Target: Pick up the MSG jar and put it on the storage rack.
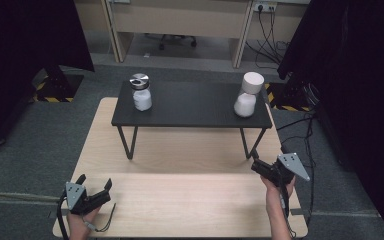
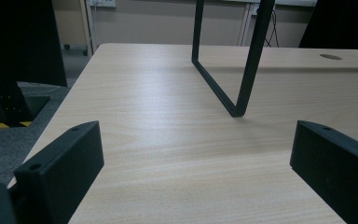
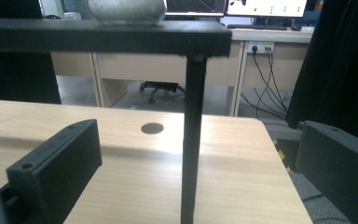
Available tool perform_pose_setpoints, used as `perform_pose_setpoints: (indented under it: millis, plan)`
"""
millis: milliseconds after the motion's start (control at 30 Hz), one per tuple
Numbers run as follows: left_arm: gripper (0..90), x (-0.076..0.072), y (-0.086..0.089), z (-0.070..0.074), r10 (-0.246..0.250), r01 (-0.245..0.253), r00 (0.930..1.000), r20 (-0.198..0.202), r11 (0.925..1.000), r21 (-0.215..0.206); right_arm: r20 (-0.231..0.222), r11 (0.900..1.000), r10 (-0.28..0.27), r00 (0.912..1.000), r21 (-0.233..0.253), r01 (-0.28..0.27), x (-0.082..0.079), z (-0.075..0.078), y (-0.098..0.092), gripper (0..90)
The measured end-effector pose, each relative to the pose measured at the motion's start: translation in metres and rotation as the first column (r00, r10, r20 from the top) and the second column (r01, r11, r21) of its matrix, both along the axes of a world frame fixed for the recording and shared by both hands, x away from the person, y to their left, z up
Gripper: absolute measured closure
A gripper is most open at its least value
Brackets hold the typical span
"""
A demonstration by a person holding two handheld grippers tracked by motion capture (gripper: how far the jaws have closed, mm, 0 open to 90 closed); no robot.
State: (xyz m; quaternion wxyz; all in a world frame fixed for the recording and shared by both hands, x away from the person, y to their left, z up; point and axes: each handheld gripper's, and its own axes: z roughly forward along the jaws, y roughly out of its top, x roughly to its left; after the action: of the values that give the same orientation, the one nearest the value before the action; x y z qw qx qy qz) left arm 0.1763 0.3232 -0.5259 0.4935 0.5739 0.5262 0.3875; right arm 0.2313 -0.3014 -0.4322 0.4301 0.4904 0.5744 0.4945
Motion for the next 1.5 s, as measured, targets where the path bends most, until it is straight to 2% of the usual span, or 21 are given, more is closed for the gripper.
perform_pose_setpoints:
  millis: [400, 500, 767, 1267, 1500]
  plan:
    - [1.8, 0.0, 0.0, 0.0, -0.006, 0.006, 1.0, -0.002, 0.9999, 0.008, -0.013, 0.999, 0.011, 0.9999, 0.041, -0.01, -0.018, -0.023, -0.009, 0.3]
    - [1.8, 0.0, 0.0, 0.0, -0.009, 0.009, 1.0, -0.001, 0.9999, 0.009, -0.02, 0.998, 0.025, 0.9995, 0.056, -0.024, -0.023, -0.032, -0.013, 0.3]
    - [1.8, 0.0, 0.001, 0.0, -0.014, 0.014, 0.9999, 0.0, 0.9998, 0.011, -0.042, 0.997, 0.016, 0.999, 0.071, -0.013, -0.036, -0.051, -0.017, 0.3]
    - [1.8, 0.0, 0.001, -0.001, -0.022, 0.022, 0.9997, 0.006, 0.9996, 0.016, -0.065, 0.998, -0.016, 0.9977, 0.062, 0.02, -0.054, -0.068, -0.017, 0.3]
    - [1.8, 0.0, 0.001, 0.0, -0.024, 0.023, 0.9997, 0.0, 0.9995, 0.02, -0.066, 0.996, -0.025, 0.9975, 0.084, 0.031, -0.061, -0.078, -0.019, 0.3]
